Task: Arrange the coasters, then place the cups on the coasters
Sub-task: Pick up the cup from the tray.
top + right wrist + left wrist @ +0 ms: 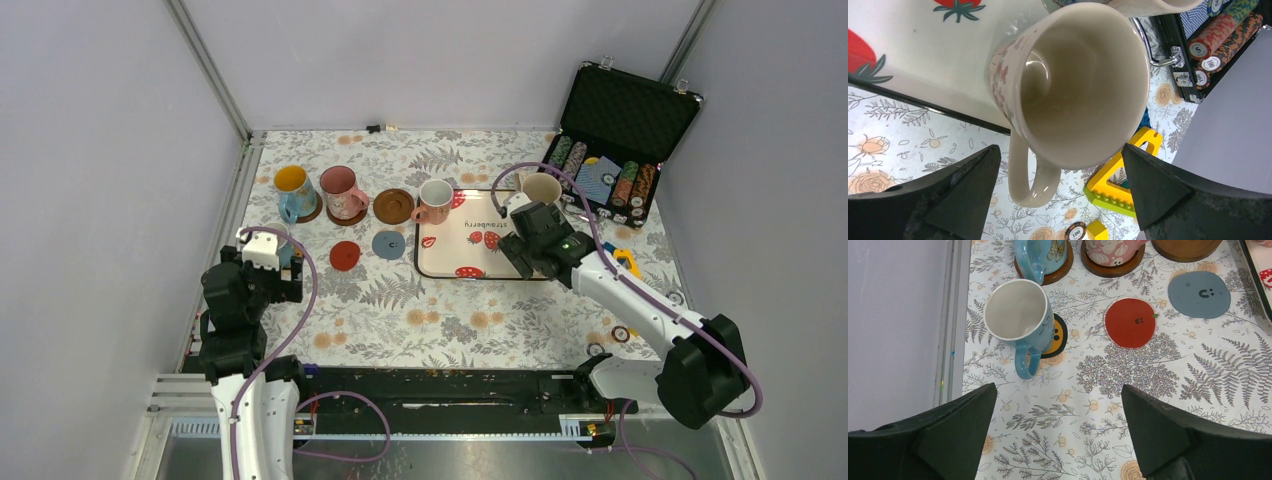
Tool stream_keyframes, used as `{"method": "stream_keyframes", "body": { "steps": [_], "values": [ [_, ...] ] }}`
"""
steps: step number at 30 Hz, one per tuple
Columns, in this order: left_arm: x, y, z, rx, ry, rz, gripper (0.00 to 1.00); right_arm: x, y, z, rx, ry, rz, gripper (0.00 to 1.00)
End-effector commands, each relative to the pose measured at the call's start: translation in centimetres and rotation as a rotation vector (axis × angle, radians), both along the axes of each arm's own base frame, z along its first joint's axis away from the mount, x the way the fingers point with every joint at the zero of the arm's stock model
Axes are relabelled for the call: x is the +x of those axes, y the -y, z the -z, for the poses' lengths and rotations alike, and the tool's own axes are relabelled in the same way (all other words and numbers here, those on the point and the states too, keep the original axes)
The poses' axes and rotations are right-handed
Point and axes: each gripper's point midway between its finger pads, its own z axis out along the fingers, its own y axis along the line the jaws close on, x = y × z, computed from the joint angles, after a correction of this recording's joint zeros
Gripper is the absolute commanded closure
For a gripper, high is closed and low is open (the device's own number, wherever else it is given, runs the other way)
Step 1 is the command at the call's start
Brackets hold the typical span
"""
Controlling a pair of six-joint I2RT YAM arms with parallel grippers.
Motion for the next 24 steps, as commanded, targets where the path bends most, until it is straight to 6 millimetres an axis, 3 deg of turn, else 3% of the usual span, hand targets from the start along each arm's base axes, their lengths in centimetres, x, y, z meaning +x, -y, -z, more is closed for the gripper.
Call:
{"method": "stream_keyframes", "body": {
  "steps": [1, 5, 8, 11, 16, 21, 24],
  "values": [
    [0.6, 0.0, -1.7, 0.013, 0.068, 0.010, 0.01, -0.1, 0.3, 1.2, 0.012, -0.041, 0.037, 0.02],
    [0.5, 0.1, -1.8, 0.012, 0.078, 0.017, 0.01, 0.1, 1.0, 1.8, 0.021, -0.058, 0.086, 0.06],
    [0.5, 0.0, -1.7, 0.013, 0.073, 0.009, 0.01, 0.3, 1.6, 0.6, 0.046, -0.010, 0.118, 0.09],
    [0.5, 0.1, -1.8, 0.012, 0.081, 0.019, 0.01, 0.1, 0.8, -0.3, 0.126, 0.022, 0.094, 0.11],
    [0.5, -0.1, -1.7, 0.012, 0.072, 0.007, 0.01, 0.0, 0.7, 2.2, 0.112, -0.078, 0.093, 0.14],
    [0.4, -0.1, -1.8, 0.014, 0.077, 0.004, 0.01, -0.1, 0.1, 5.0, 0.101, -0.194, 0.082, 0.26],
    [0.4, 0.0, -1.9, 0.011, 0.085, 0.016, 0.01, -0.3, -0.1, 5.2, 0.110, -0.199, 0.071, 0.45]
  ]
}}
